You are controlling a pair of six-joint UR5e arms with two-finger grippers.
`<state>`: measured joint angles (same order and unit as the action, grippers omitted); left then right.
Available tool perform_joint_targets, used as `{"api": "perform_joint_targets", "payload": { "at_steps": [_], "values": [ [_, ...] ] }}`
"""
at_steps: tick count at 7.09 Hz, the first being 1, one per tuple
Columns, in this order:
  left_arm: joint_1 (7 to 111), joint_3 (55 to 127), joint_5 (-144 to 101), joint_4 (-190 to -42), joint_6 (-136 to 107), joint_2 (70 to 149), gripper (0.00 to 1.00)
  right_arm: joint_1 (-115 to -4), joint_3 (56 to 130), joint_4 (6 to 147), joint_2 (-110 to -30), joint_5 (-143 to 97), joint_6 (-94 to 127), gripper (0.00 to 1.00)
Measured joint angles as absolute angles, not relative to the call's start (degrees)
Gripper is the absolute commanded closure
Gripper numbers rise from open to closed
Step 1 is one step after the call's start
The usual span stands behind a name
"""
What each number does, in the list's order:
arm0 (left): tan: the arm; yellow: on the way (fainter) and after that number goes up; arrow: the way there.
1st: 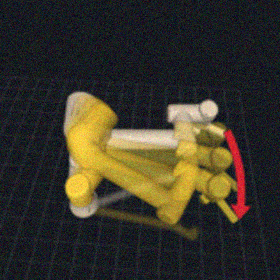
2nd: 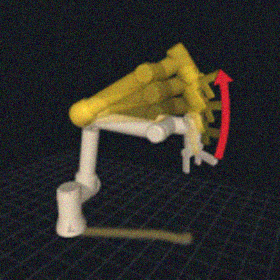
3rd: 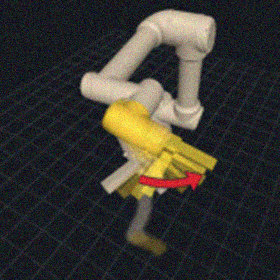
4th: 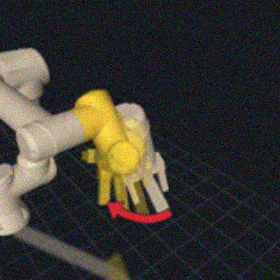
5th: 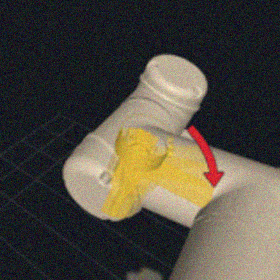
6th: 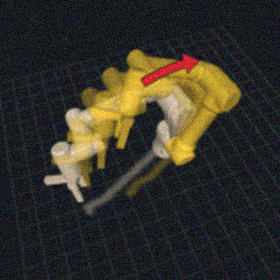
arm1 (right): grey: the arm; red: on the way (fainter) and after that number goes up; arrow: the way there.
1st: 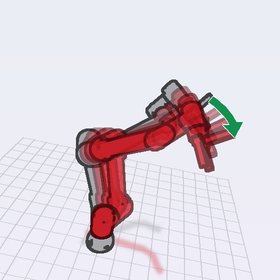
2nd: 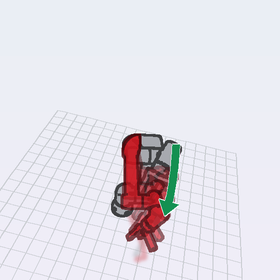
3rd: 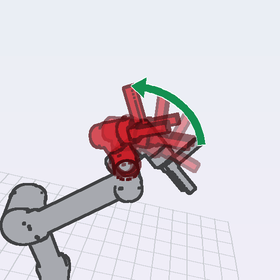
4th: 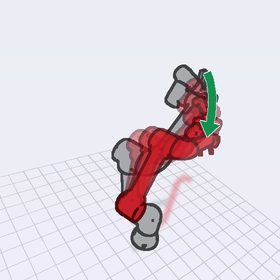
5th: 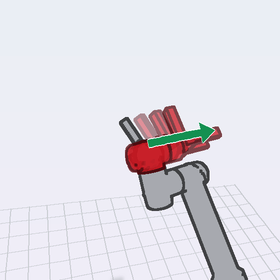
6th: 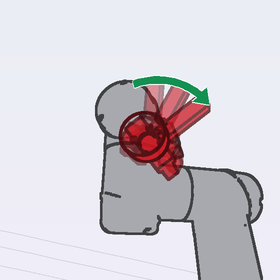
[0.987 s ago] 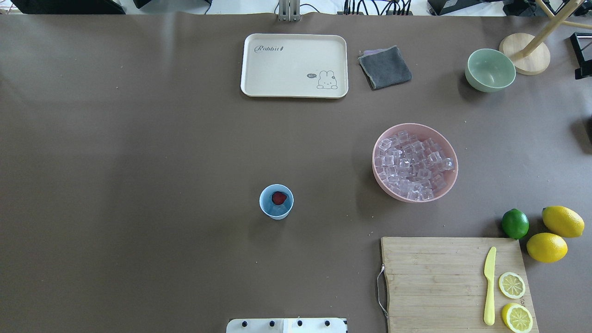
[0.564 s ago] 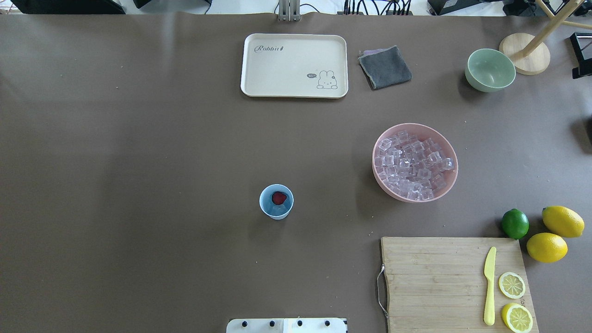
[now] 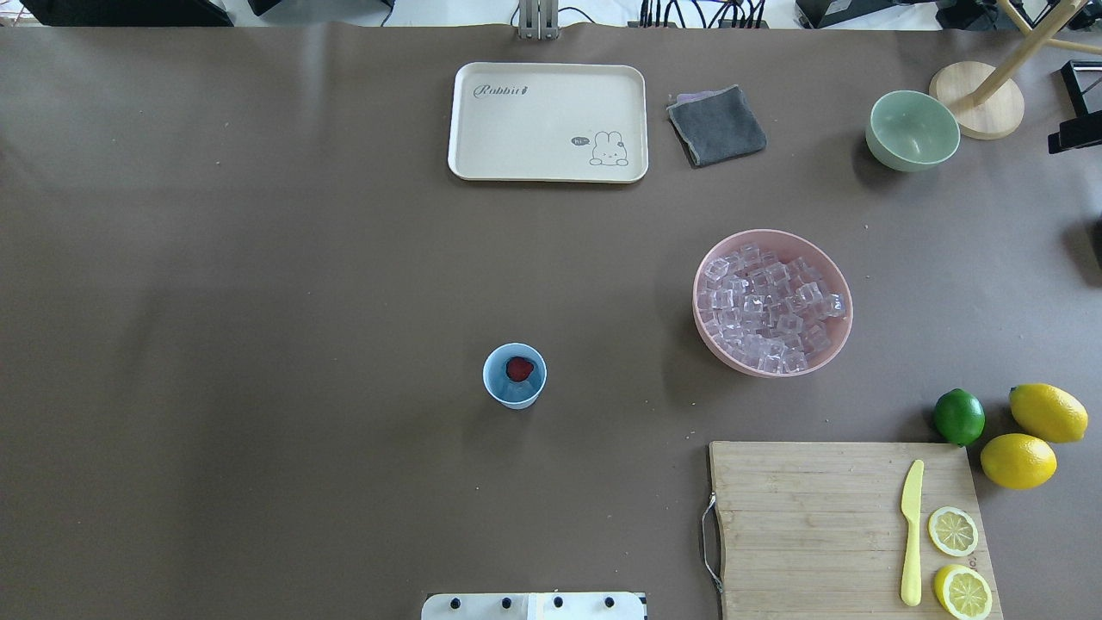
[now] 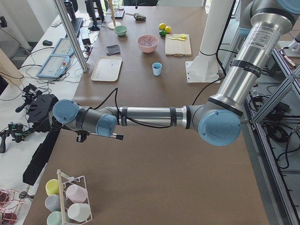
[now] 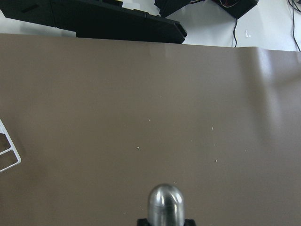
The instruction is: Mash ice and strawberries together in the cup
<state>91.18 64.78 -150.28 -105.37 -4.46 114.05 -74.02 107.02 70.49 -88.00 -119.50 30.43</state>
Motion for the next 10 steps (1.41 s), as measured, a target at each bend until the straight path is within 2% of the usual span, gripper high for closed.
{"api": "perform_joint_targets", "payload": {
  "at_steps": [3, 10],
  "values": [
    [88.85, 64.96, -146.33, -103.57, 3.23, 111.99, 1.00, -73.17, 107.25, 70.41, -87.82, -119.51, 30.41, 0.00],
    [85.17, 65.99, -141.96, -101.68, 4.56, 109.03, 1.00, -72.56, 108.69, 70.40, -88.16, -119.79, 30.32, 0.00]
  ]
}}
